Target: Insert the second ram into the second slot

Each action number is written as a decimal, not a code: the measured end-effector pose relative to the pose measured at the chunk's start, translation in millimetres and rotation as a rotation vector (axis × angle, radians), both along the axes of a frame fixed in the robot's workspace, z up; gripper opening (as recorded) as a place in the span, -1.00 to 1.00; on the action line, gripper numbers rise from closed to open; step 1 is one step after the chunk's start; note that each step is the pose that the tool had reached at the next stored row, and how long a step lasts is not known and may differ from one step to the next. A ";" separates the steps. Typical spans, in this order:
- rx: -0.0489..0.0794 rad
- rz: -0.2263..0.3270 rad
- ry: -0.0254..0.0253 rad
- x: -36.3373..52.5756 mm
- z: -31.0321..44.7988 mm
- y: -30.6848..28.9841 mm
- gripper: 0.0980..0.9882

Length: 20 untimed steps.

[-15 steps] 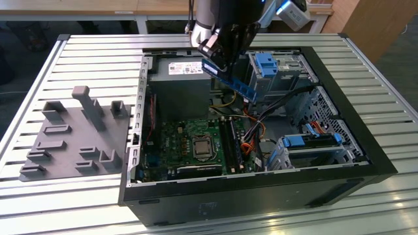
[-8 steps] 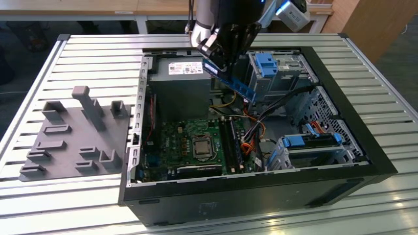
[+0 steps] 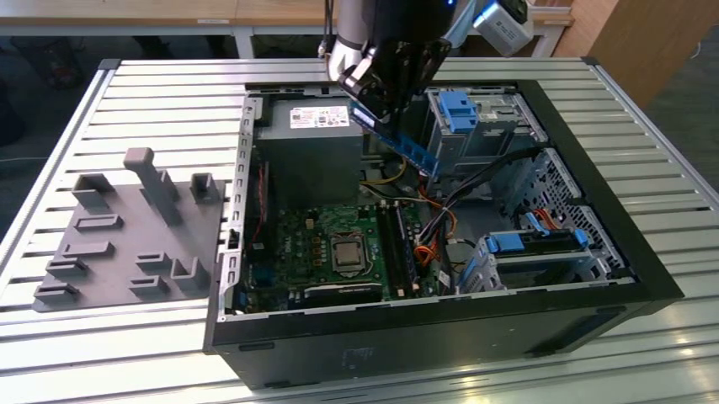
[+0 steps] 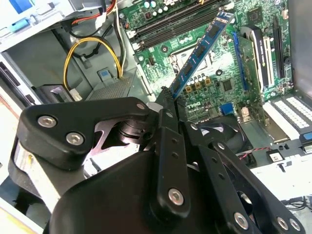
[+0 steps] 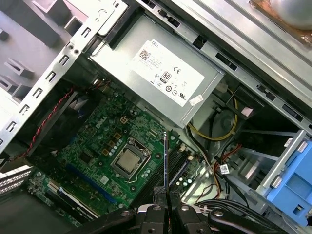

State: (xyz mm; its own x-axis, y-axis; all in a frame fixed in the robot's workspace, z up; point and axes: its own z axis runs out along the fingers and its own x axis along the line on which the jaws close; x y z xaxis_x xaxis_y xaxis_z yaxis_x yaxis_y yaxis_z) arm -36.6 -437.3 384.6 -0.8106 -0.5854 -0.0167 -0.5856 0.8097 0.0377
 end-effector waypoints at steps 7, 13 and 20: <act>0.000 -0.033 0.0000 0.0 0.0 0.0 -0.91; 0.000 -0.063 0.0000 0.0 0.0 0.0 -0.91; -0.001 -0.110 0.0001 0.0 -0.1 0.0 -0.91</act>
